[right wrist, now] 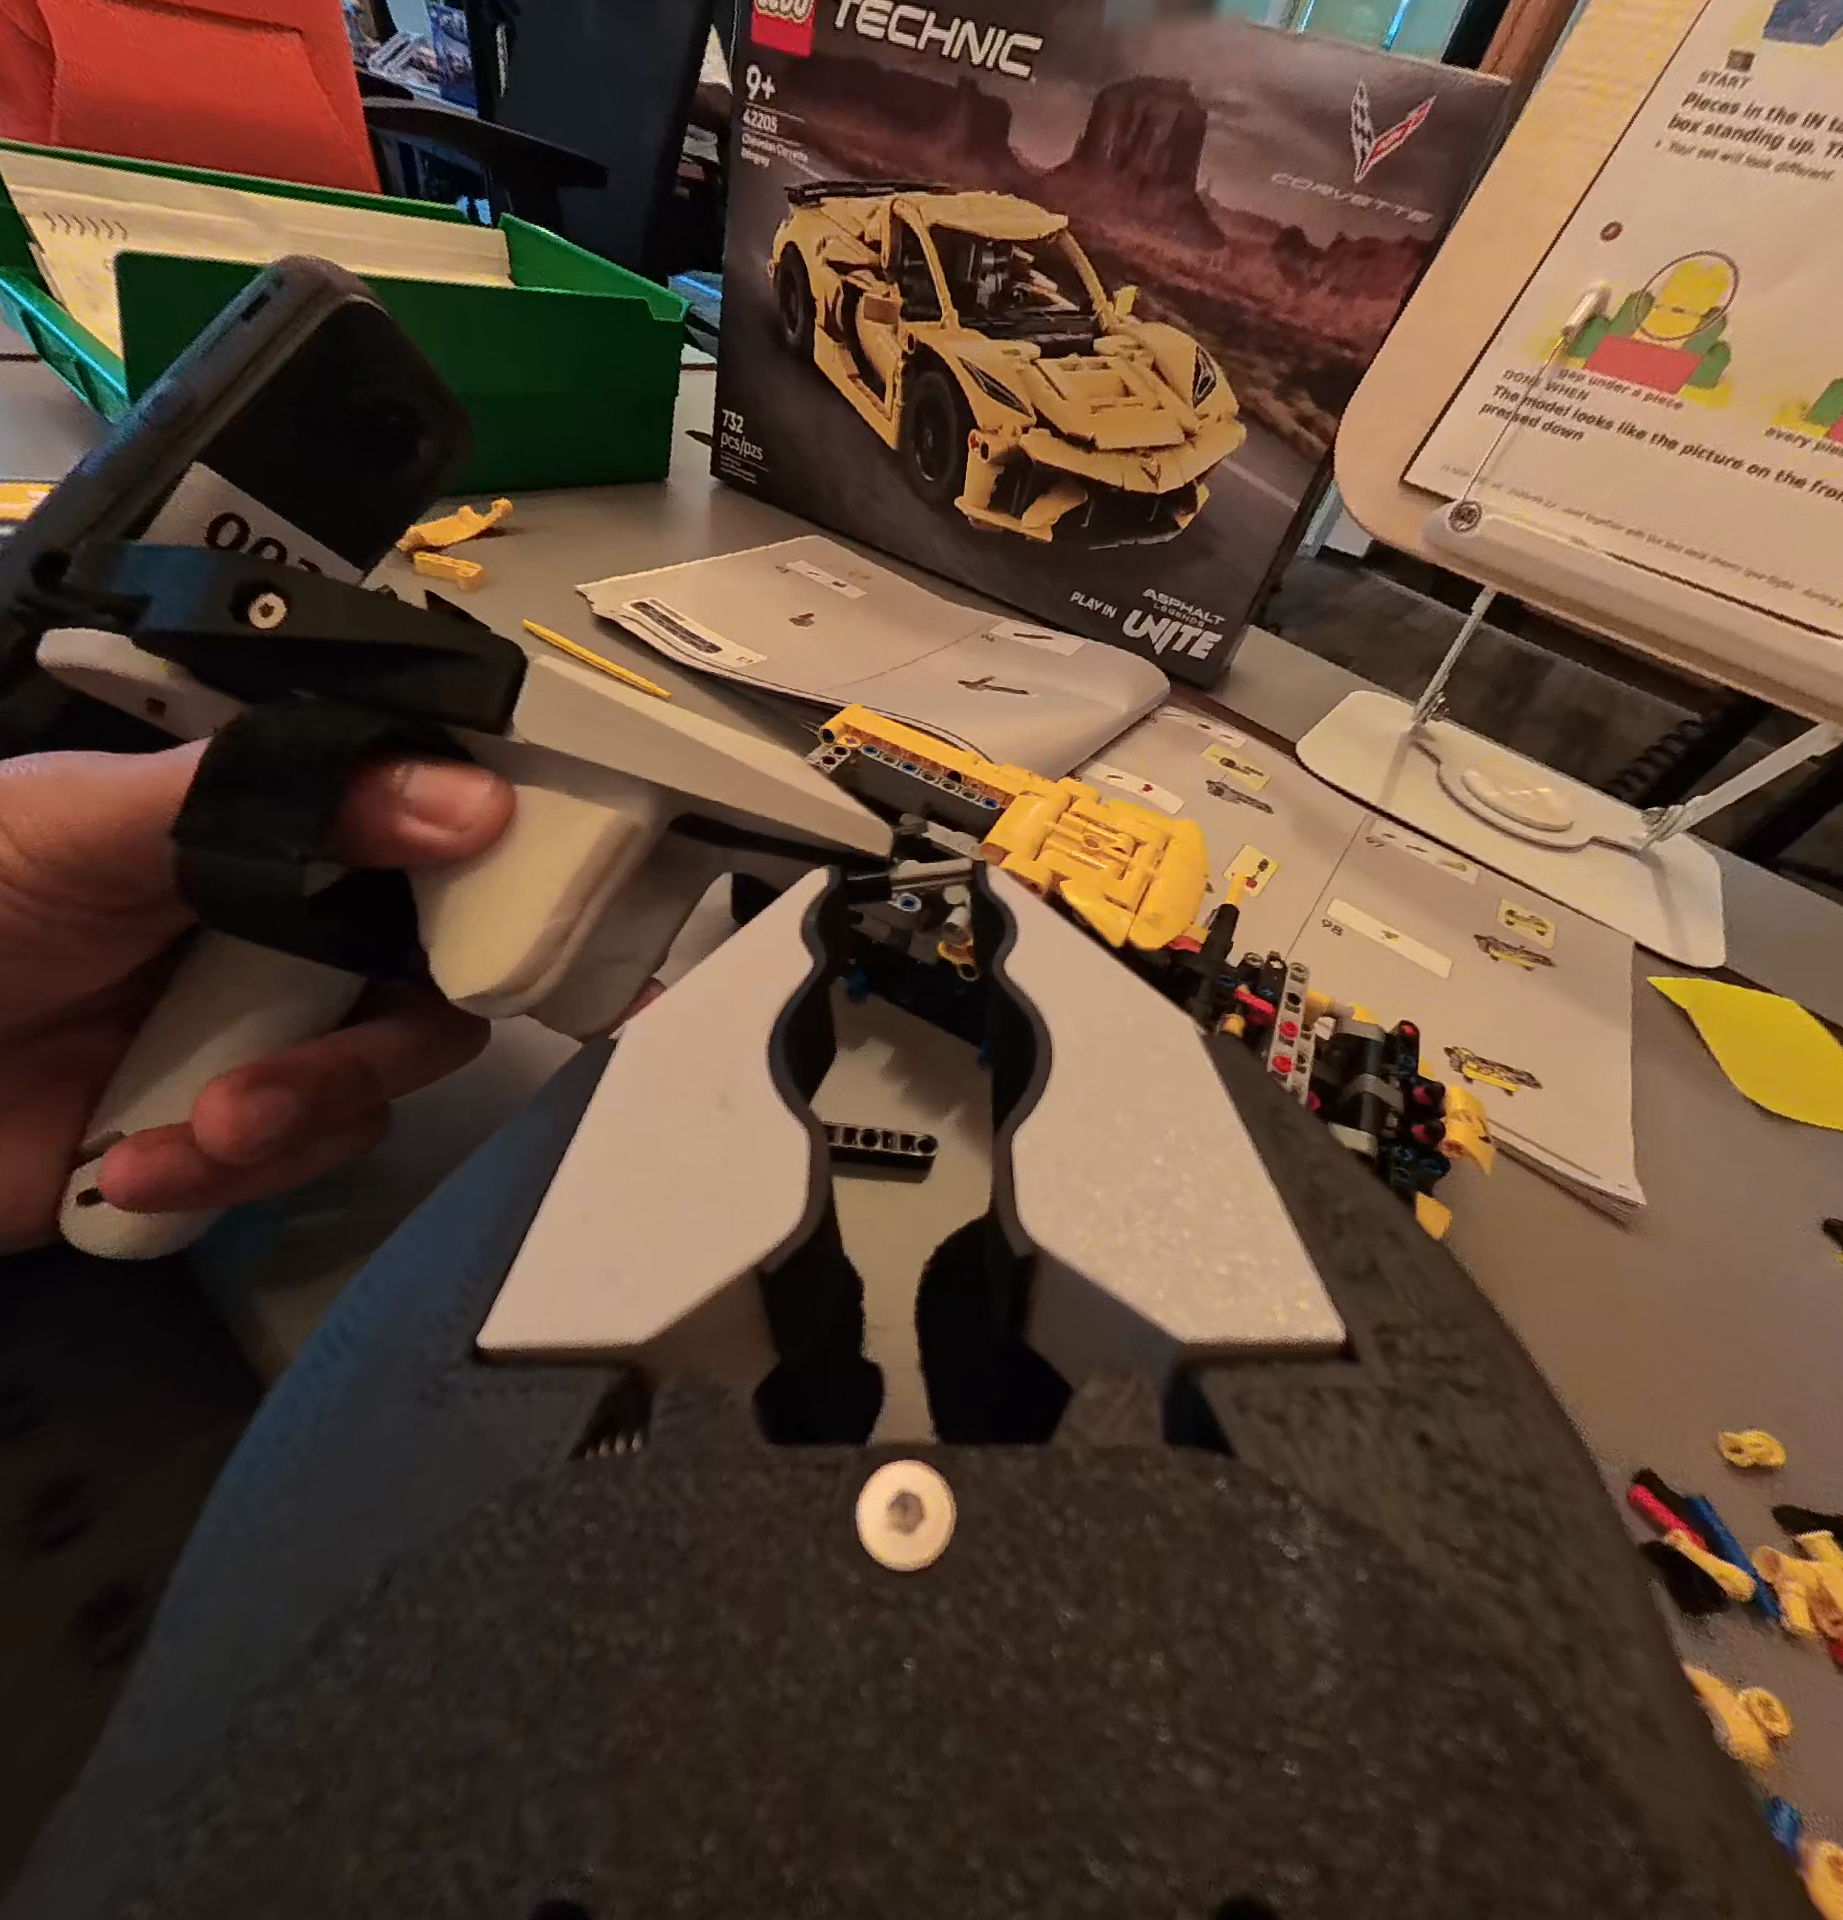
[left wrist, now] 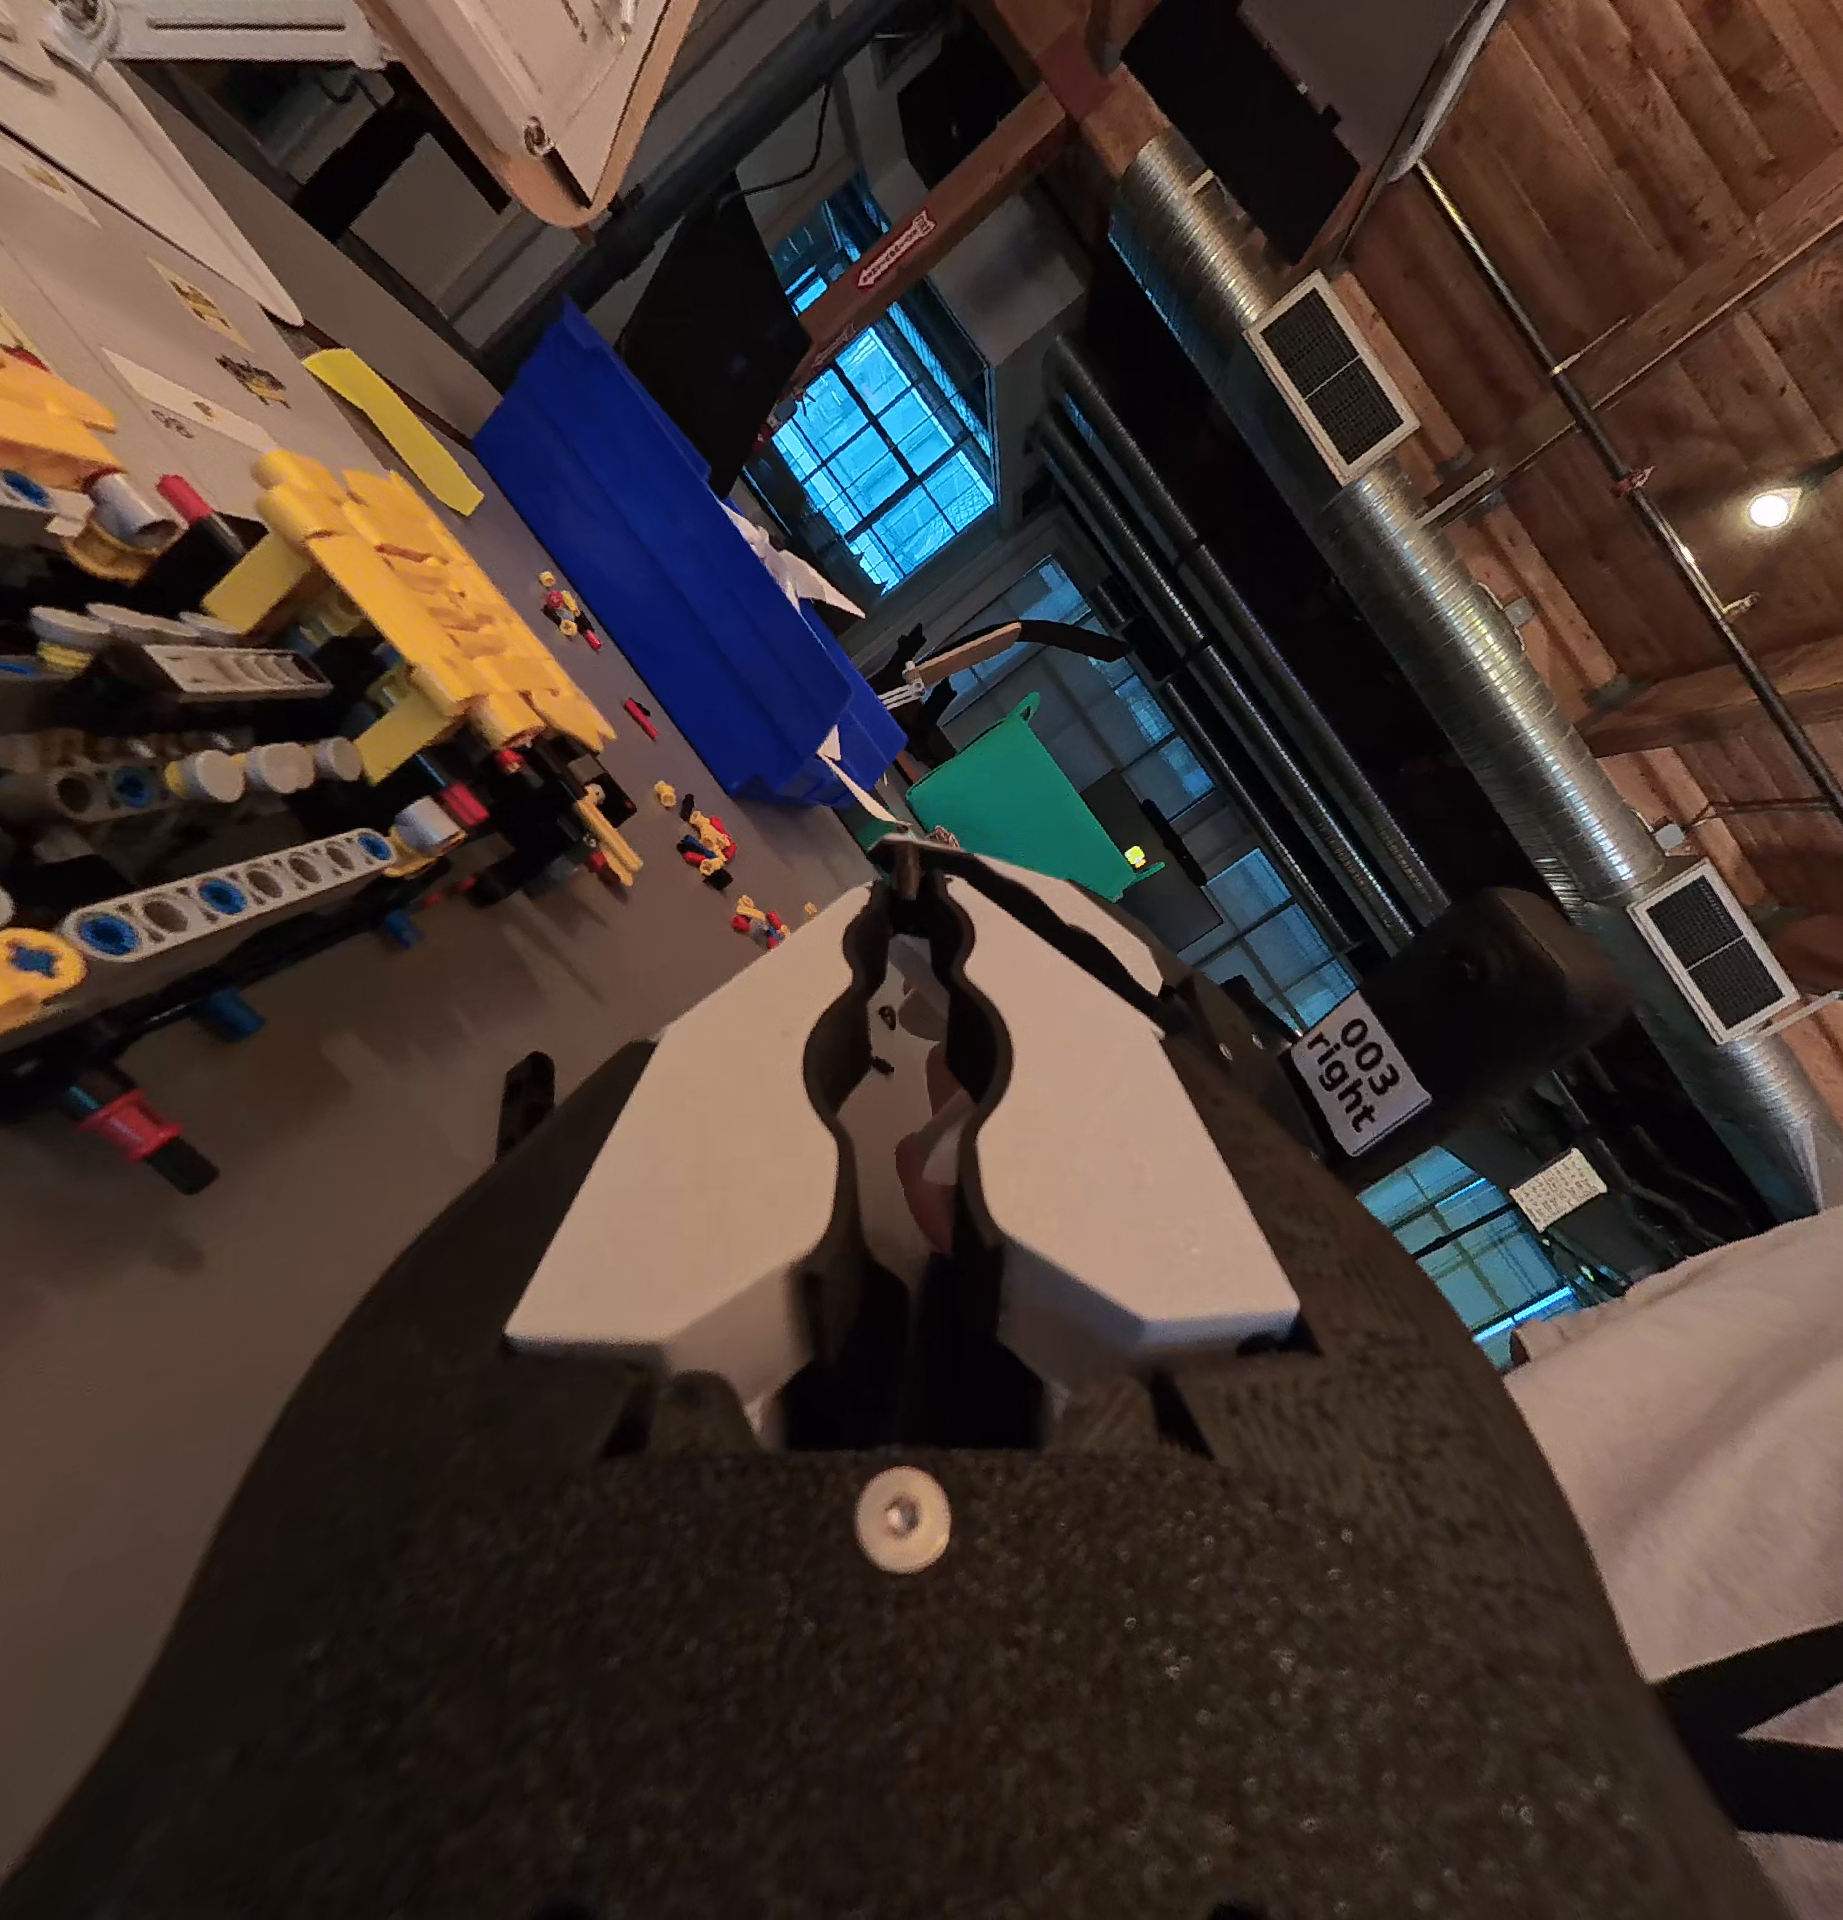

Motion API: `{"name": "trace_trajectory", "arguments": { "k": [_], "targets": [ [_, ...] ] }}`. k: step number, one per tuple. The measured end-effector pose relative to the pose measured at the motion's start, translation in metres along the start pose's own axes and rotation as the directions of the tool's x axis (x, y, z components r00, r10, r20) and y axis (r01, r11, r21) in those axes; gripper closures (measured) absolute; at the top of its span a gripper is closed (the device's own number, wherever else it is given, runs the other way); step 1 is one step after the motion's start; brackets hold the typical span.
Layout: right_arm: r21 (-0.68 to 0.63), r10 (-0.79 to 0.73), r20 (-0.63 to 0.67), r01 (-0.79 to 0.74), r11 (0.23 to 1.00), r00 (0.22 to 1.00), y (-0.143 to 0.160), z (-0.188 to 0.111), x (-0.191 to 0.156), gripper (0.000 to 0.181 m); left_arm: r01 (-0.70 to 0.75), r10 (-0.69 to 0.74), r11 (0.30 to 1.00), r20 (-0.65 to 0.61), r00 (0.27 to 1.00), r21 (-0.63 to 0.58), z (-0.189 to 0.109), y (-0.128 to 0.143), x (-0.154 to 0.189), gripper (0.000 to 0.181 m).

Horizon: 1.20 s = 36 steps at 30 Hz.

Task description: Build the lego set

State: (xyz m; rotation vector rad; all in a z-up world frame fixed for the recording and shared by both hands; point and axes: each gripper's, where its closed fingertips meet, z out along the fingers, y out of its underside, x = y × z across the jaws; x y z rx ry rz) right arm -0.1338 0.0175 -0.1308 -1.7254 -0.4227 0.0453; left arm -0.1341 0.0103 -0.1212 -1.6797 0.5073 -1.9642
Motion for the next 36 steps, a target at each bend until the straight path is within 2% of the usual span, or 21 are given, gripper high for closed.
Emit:
{"name": "trace_trajectory", "arguments": {
  "k": [4, 7, 10, 12, 15, 17, 19, 20, 22, 25, 29, 36],
  "targets": [
    [0.030, 0.016, -0.008, -0.016, 0.999, 1.000, -0.003, -0.002, 0.001, 0.155, -0.064, 0.065, 0.997, 0.028, 0.997, -0.044, -0.001, -0.001, 0.000, 0.175],
    [0.052, 0.035, 0.010, -0.036, 0.998, 0.999, -0.009, -0.009, 0.010, 0.152, -0.229, 0.239, 0.966, 0.082, 0.968, -0.117, -0.008, -0.014, -0.002, 0.174],
    [0.025, 0.030, 0.018, -0.031, 0.999, 0.999, -0.012, -0.007, 0.043, 0.154, -0.426, 0.456, 0.886, 0.169, 0.874, -0.185, -0.021, -0.040, -0.010, 0.174],
    [-0.061, 0.034, 0.054, -0.031, 0.998, 0.998, -0.009, 0.007, 0.069, 0.154, -0.499, 0.541, 0.838, 0.221, 0.811, -0.220, -0.029, -0.062, -0.017, 0.174],
    [-0.156, 0.128, 0.135, -0.106, 0.982, 0.983, -0.013, 0.036, 0.103, 0.152, -0.544, 0.583, 0.812, 0.287, 0.760, -0.211, -0.036, -0.096, -0.026, 0.174],
    [-0.184, 0.130, 0.108, -0.109, 0.977, 0.986, -0.014, 0.056, 0.129, 0.152, -0.574, 0.604, 0.796, 0.327, 0.727, -0.193, -0.040, -0.115, -0.032, 0.174],
    [-0.149, 0.105, 0.064, -0.095, 0.984, 0.992, -0.015, 0.069, 0.147, 0.154, -0.611, 0.623, 0.775, 0.360, 0.695, -0.160, -0.046, -0.127, -0.041, 0.175],
    [-0.123, 0.115, 0.048, -0.109, 0.986, 0.992, -0.013, 0.073, 0.151, 0.155, -0.602, 0.605, 0.787, 0.365, 0.708, -0.137, -0.049, -0.129, -0.045, 0.174],
    [-0.065, 0.173, 0.019, -0.171, 0.983, 0.985, -0.008, 0.074, 0.154, 0.163, -0.539, 0.534, 0.839, 0.306, 0.788, -0.077, -0.051, -0.126, -0.045, 0.174],
    [-0.006, 0.227, 0.066, -0.228, 0.974, 0.972, -0.013, 0.067, 0.139, 0.162, -0.440, 0.426, 0.898, 0.237, 0.873, 0.008, -0.052, -0.132, -0.043, 0.174],
    [-0.003, 0.169, 0.108, -0.169, 0.986, 0.980, -0.011, 0.068, 0.130, 0.161, -0.406, 0.394, 0.914, 0.223, 0.892, 0.013, -0.055, -0.135, -0.049, 0.174],
    [0.025, 0.299, 0.211, -0.310, 0.950, 0.931, -0.014, 0.066, 0.121, 0.161, -0.421, 0.422, 0.905, 0.243, 0.874, -0.057, -0.057, -0.123, -0.054, 0.174]
  ]
}}
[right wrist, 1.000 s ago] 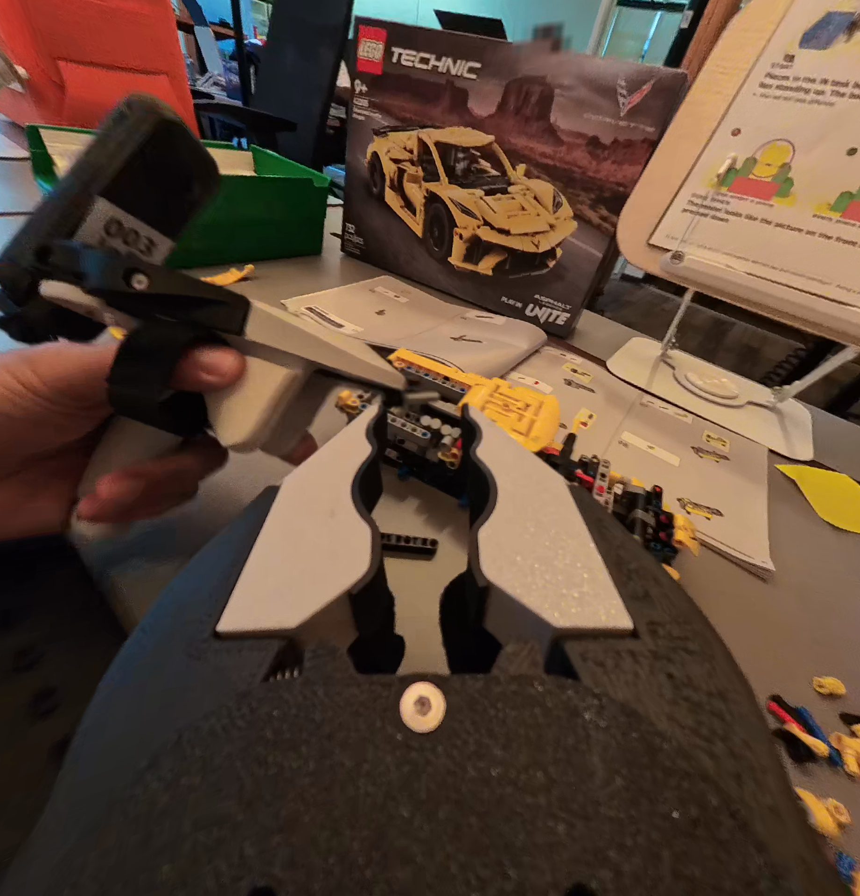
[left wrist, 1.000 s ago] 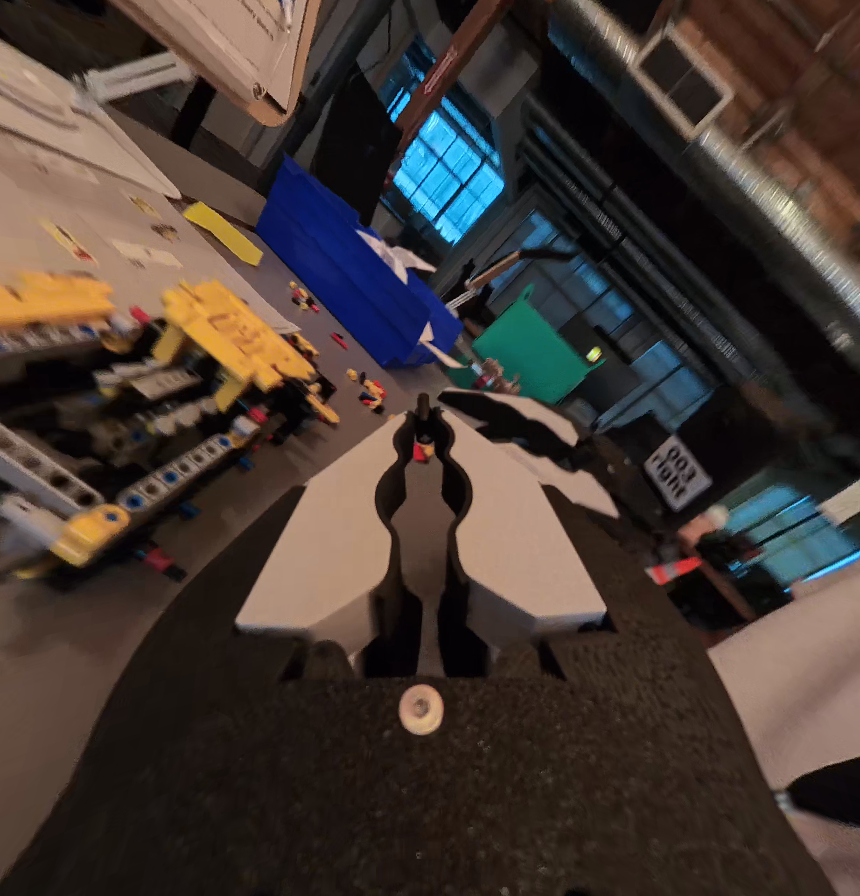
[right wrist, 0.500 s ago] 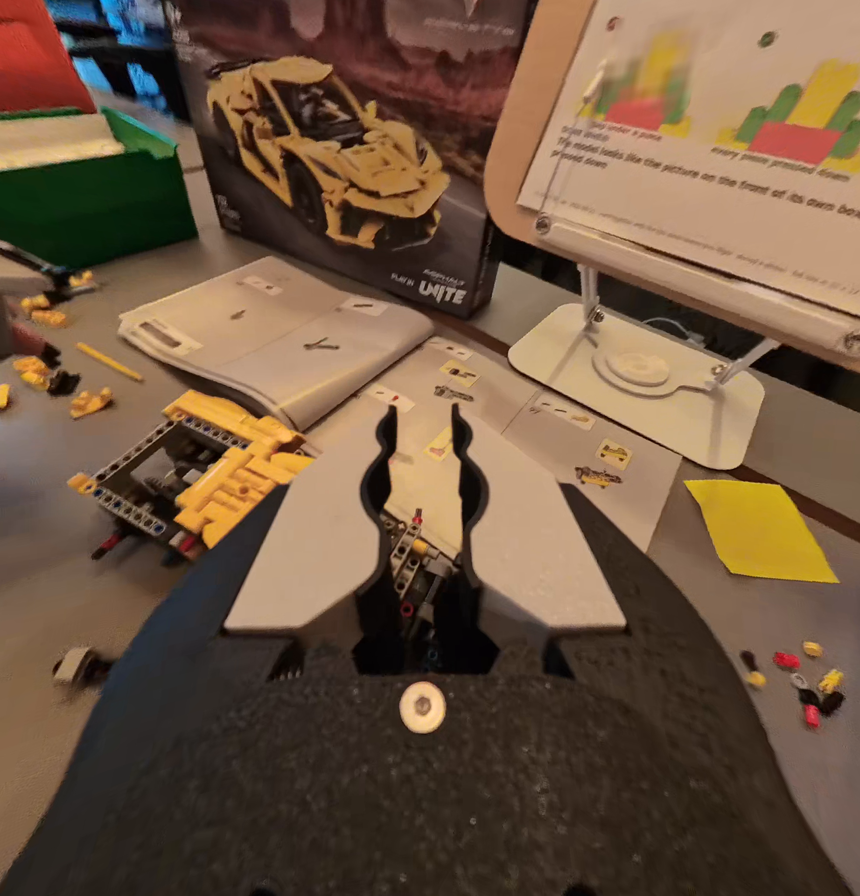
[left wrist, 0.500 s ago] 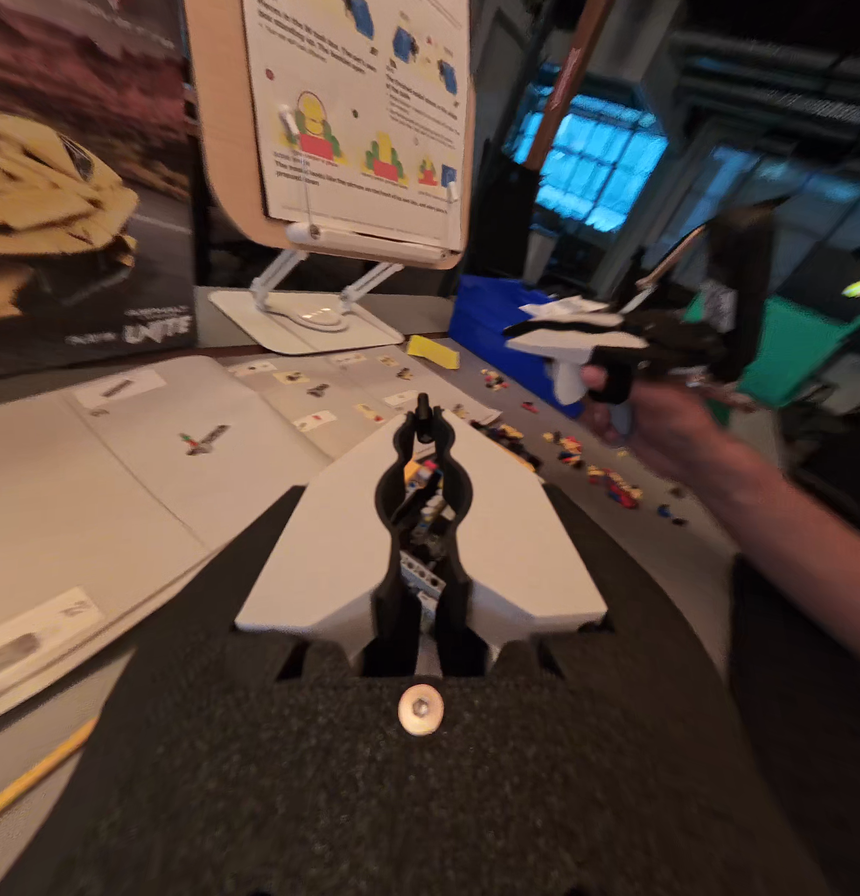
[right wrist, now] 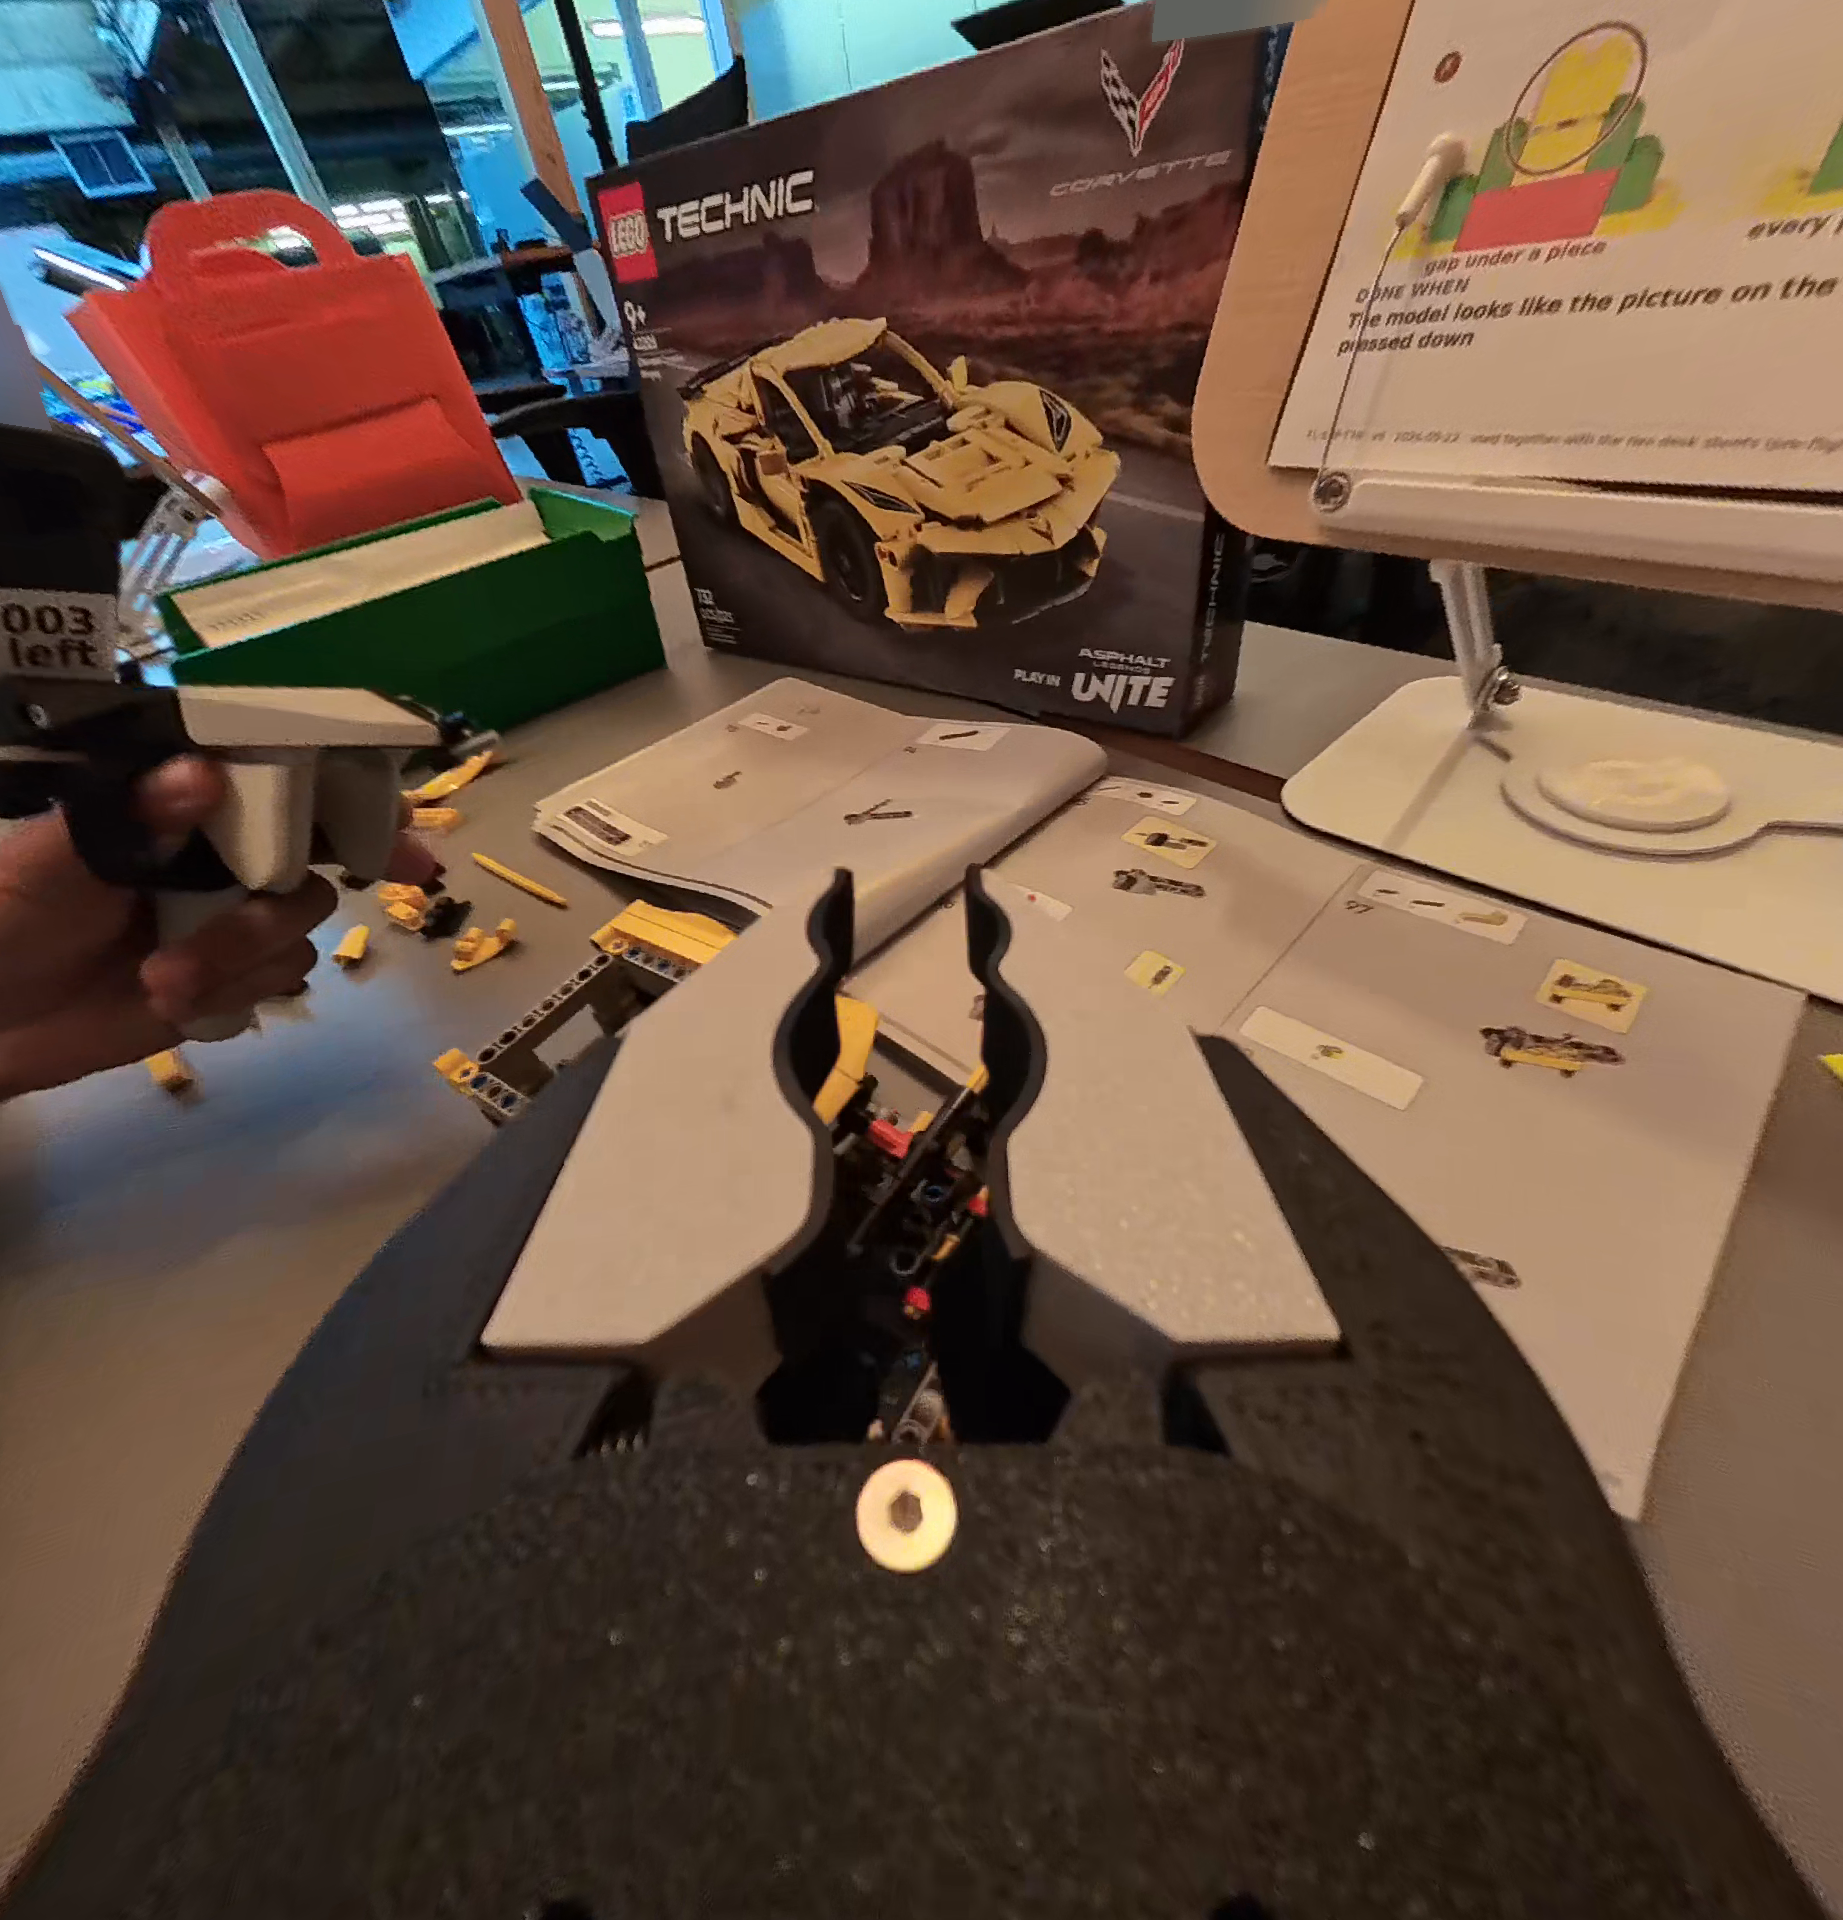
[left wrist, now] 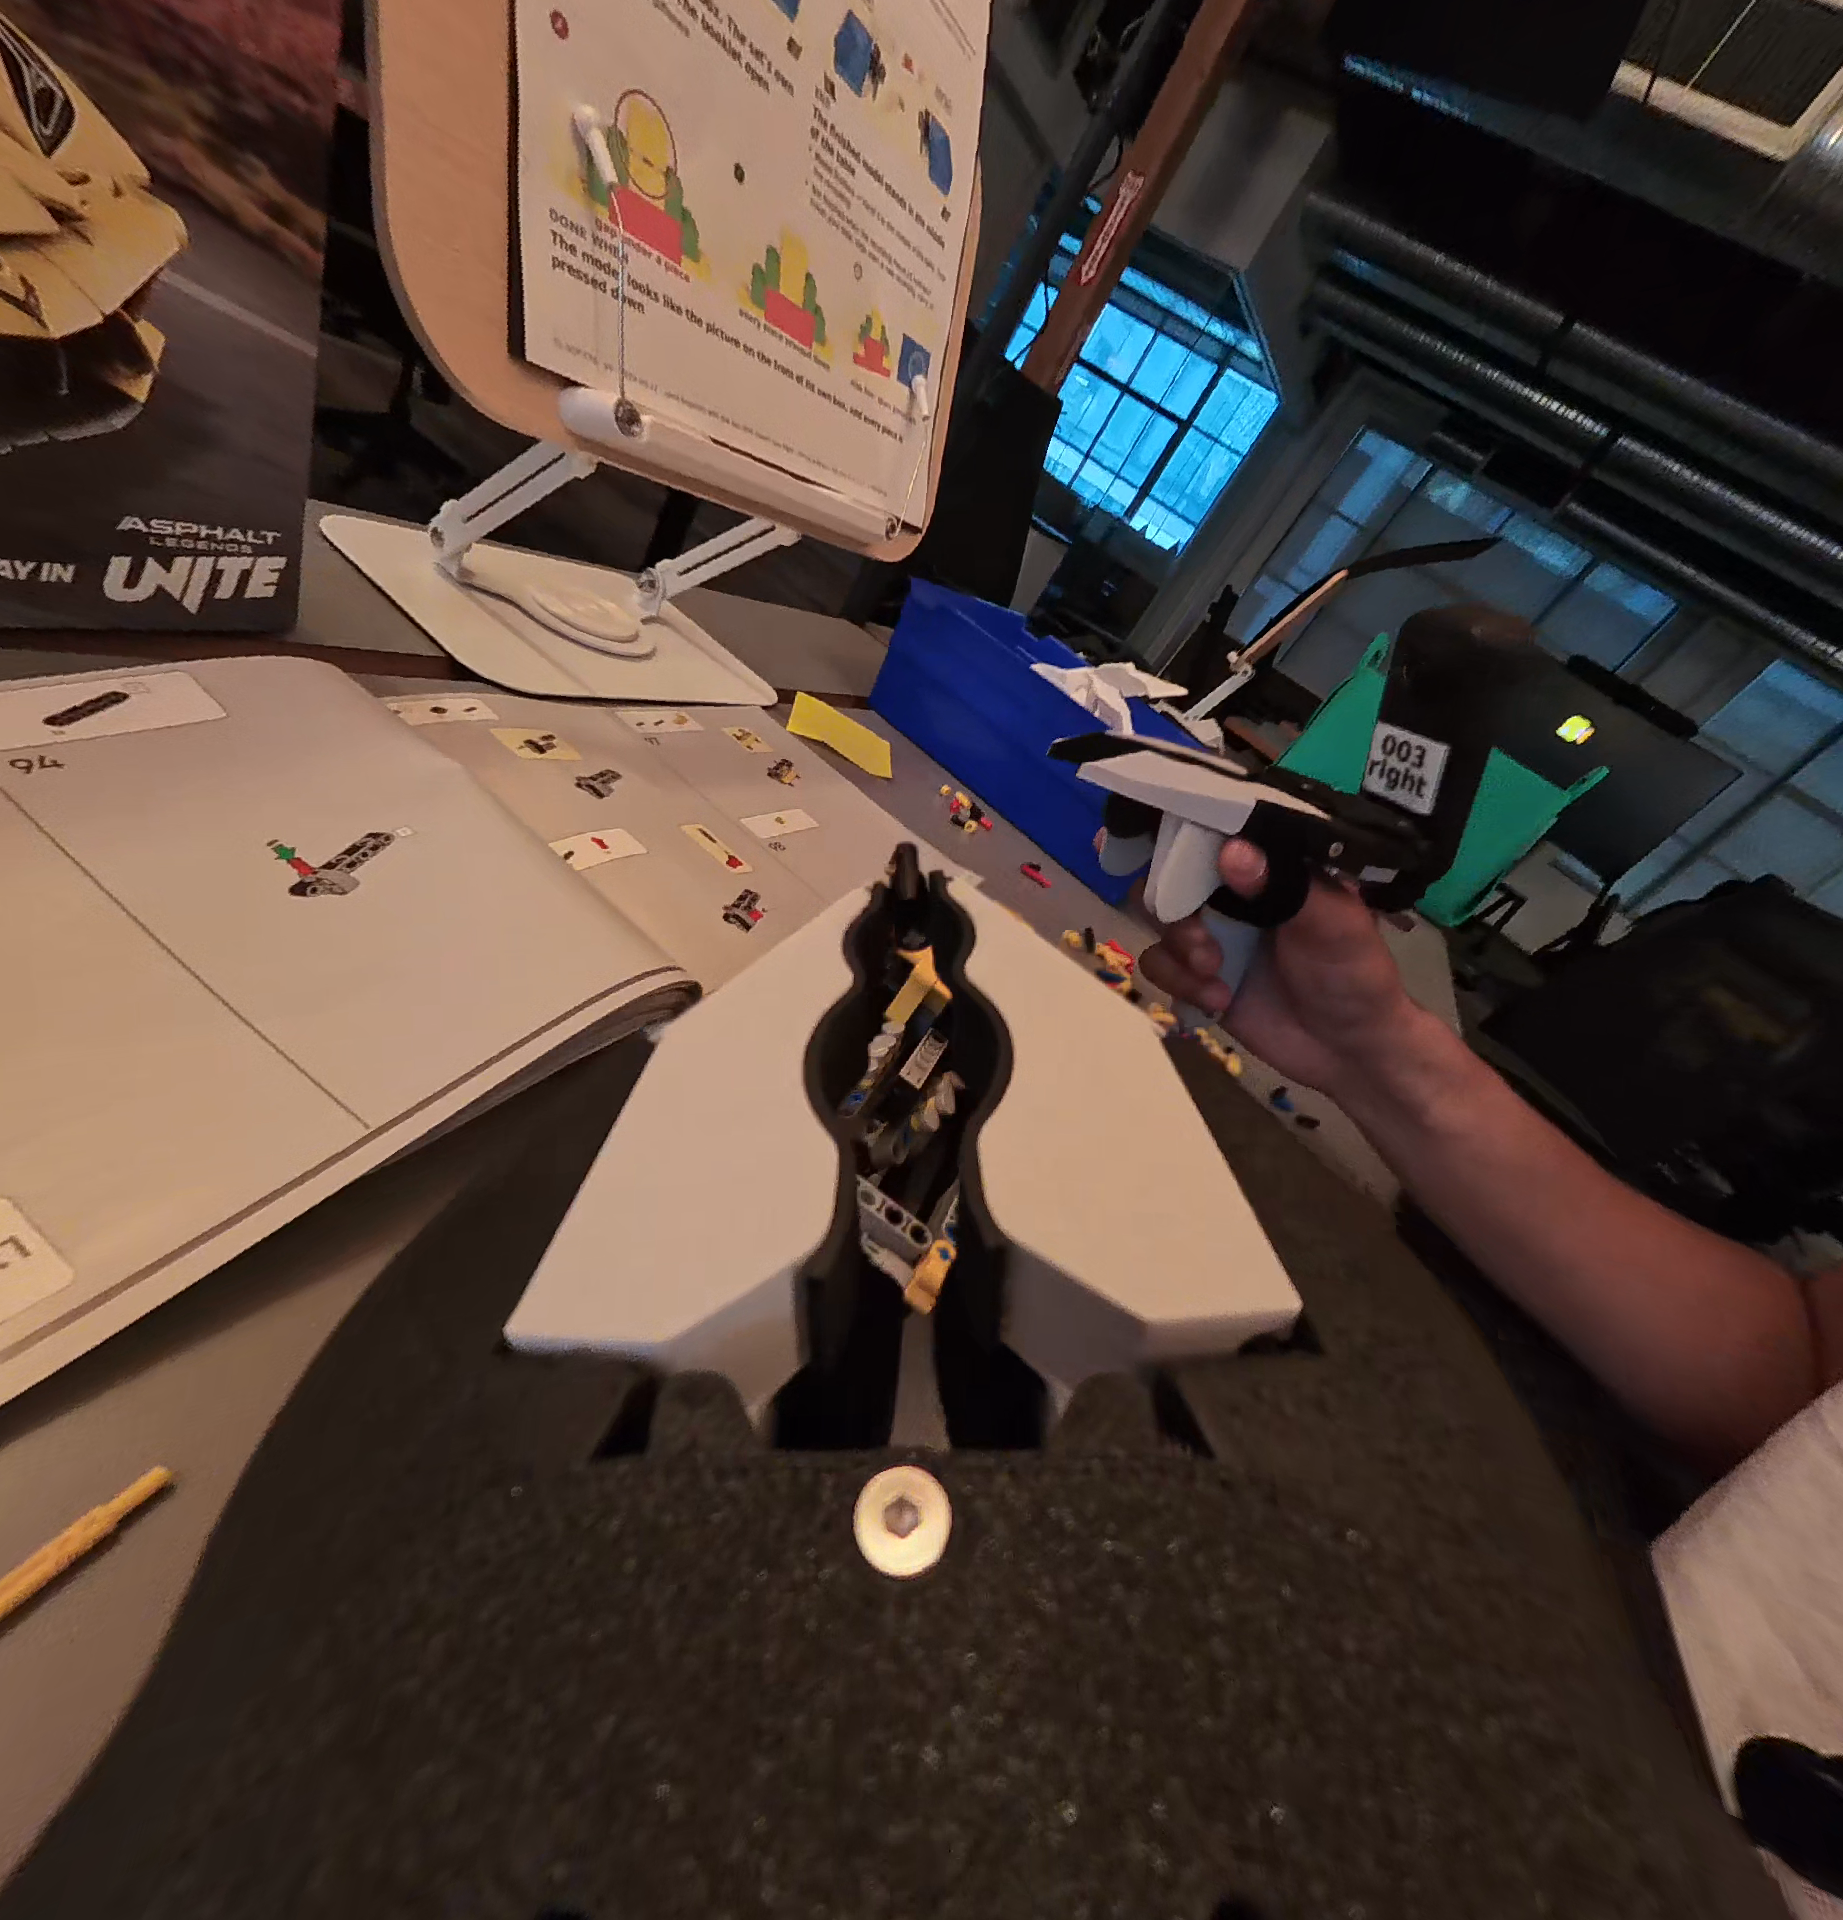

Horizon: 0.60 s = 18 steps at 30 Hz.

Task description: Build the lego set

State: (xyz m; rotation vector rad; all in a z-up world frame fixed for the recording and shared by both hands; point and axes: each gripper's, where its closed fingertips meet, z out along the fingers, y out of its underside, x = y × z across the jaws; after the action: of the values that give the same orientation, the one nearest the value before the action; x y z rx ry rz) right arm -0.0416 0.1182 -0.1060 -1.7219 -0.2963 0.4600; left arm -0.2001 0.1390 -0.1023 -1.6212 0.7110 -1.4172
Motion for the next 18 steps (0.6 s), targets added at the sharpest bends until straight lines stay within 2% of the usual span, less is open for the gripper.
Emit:
{"name": "trace_trajectory", "arguments": {
  "k": [4, 7, 10, 13, 16, 18],
  "targets": [
    [-0.002, -0.006, 0.075, 0.006, 1.000, 0.997, -0.001, -0.004, -0.009, 0.160, -0.045, 0.044, 0.998, -0.005, 0.999, -0.036, 0.004, 0.006, 0.006, 0.174],
    [-0.118, -0.002, 0.358, 0.048, 0.992, 0.934, 0.017, -0.014, -0.050, 0.156, -0.063, 0.060, 0.997, -0.061, 0.996, -0.048, 0.006, 0.008, 0.017, 0.174],
    [-0.244, 0.036, 0.631, 0.155, 0.957, 0.775, 0.048, -0.046, -0.095, 0.153, -0.068, 0.048, 0.992, -0.188, 0.981, -0.102, 0.008, 0.019, 0.039, 0.174],
    [-0.274, -0.097, 0.674, 0.370, 0.888, 0.732, 0.085, -0.050, -0.105, 0.151, -0.115, 0.062, 0.978, -0.279, 0.958, -0.176, 0.013, 0.037, 0.060, 0.174],
    [-0.302, -0.077, 0.719, 0.410, 0.861, 0.690, 0.105, -0.047, -0.119, 0.146, -0.192, 0.099, 0.951, -0.351, 0.931, -0.243, 0.015, 0.057, 0.079, 0.174],
    [-0.292, -0.118, 0.731, 0.464, 0.837, 0.673, 0.117, -0.040, -0.122, 0.147, -0.232, 0.122, 0.933, -0.365, 0.923, -0.274, 0.016, 0.067, 0.082, 0.174]
  ]
}}
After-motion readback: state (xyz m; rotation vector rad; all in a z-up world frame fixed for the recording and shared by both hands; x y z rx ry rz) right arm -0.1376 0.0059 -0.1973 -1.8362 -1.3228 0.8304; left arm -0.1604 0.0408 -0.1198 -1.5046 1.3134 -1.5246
